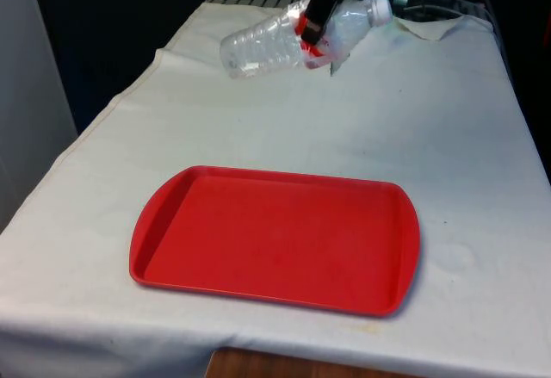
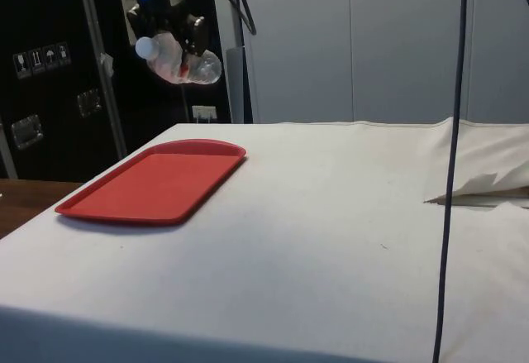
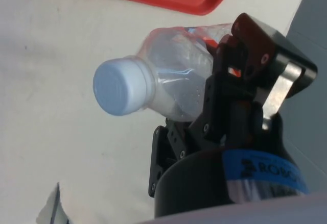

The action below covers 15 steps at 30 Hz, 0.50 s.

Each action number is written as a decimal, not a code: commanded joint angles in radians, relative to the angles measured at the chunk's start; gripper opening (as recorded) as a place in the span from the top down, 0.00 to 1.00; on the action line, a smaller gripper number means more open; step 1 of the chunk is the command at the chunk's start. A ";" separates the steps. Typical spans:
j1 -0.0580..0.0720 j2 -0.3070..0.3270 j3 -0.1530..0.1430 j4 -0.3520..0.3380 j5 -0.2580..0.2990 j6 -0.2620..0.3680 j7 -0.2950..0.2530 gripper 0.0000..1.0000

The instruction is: Place the bottle upright on the tray.

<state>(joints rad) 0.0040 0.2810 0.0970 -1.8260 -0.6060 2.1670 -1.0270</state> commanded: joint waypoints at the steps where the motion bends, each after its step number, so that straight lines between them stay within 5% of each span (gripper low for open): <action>1: -0.005 0.008 0.003 0.007 0.012 0.013 -0.013 1.00; 7: 0.000 0.016 -0.003 0.011 0.015 0.029 -0.010 1.00; 15: -0.009 0.057 -0.003 0.039 0.062 0.102 -0.044 1.00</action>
<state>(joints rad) 0.0010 0.3290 0.0900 -1.7940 -0.5620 2.2510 -1.0530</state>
